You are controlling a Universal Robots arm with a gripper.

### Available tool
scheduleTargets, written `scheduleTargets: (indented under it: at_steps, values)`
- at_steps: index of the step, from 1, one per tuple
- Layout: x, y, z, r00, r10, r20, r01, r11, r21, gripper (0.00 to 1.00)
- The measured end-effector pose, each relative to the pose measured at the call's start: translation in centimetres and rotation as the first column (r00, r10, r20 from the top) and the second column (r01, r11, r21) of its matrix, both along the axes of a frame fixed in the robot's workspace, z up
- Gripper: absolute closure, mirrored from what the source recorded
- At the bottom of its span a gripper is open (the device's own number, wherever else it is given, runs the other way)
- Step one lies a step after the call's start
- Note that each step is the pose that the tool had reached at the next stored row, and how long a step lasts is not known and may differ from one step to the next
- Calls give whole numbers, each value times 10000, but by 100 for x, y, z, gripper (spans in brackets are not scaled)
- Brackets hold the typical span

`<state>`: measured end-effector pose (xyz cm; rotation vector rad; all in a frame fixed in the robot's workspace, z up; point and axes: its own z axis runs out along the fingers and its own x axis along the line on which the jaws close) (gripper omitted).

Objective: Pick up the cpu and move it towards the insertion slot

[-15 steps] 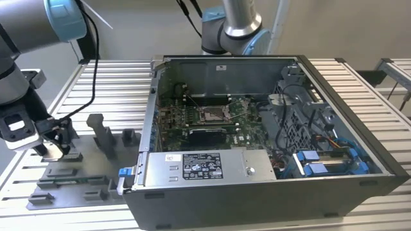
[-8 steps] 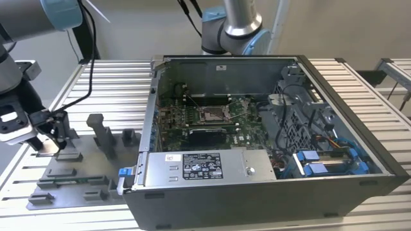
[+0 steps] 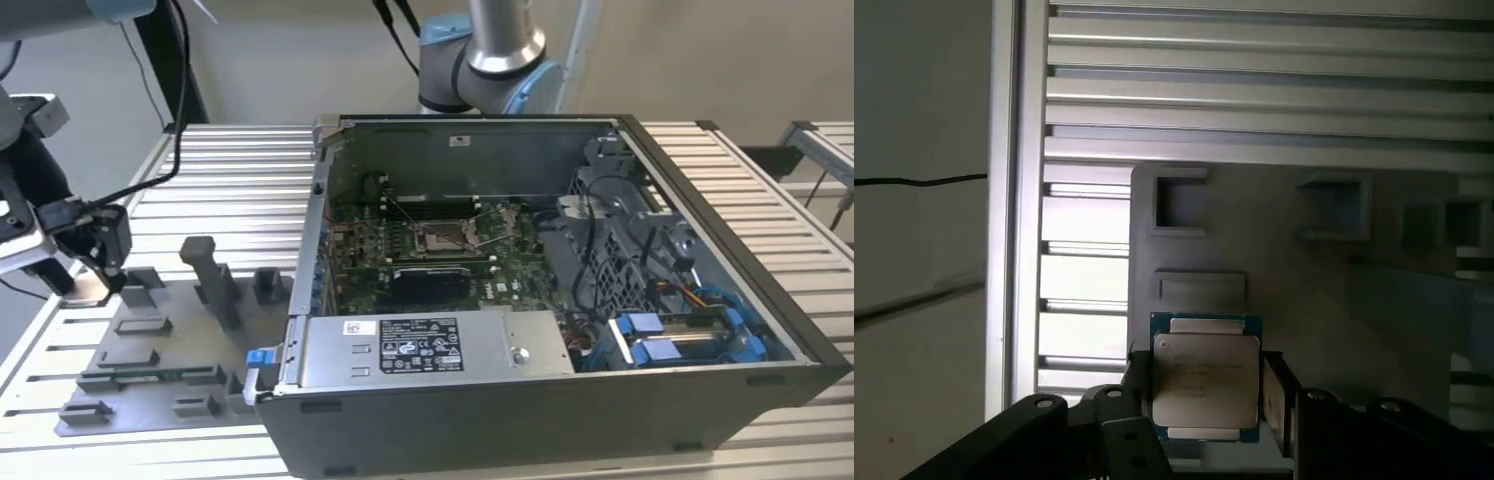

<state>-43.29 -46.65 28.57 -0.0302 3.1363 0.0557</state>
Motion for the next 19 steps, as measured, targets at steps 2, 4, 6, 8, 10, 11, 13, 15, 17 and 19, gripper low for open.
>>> scheduleTargets:
  at_steps: [2,4,6,8,10,11,13,15,17,19]
  values:
    - [0,0,56,10000,0,0,0,10000,-1,100]
    - [0,0,98,10000,0,0,0,10000,0,100]
    - [0,0,129,10000,0,1,0,10000,0,100]
    - [0,0,167,10000,0,0,0,10000,0,100]
    - [0,0,210,10000,0,0,0,10000,0,100]
    - [0,0,231,10000,0,0,0,10000,-1,100]
    - [0,0,274,10000,0,0,0,10000,0,100]
    - [0,0,319,10000,0,-1,0,10000,-1,100]
    - [0,0,364,10000,0,0,0,10000,0,100]
    - [0,0,410,10000,0,0,0,10000,0,100]
